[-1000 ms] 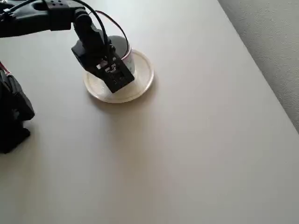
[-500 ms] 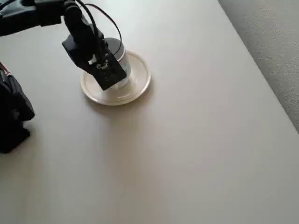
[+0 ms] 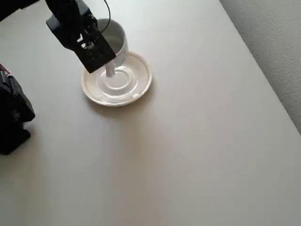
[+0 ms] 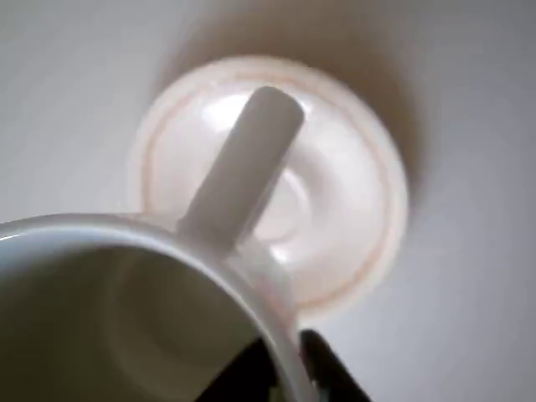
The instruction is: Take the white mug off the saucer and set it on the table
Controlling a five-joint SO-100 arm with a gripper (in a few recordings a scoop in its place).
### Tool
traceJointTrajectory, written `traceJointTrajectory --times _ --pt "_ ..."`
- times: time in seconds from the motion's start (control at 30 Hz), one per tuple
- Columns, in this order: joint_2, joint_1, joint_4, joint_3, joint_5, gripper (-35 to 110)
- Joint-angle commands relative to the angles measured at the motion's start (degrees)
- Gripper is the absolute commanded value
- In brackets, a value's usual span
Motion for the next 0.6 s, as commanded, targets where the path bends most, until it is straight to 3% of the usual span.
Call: traceJointTrajectory --times 0.0,0.3,0.57 --pt "7.03 7.47 2.55 -9.23 -6.33 -2" --pt "2.72 26.46 1.41 -8.0 -25.14 -2" --pt "-6.06 37.97 -3.34 -6.24 -35.16 -2"
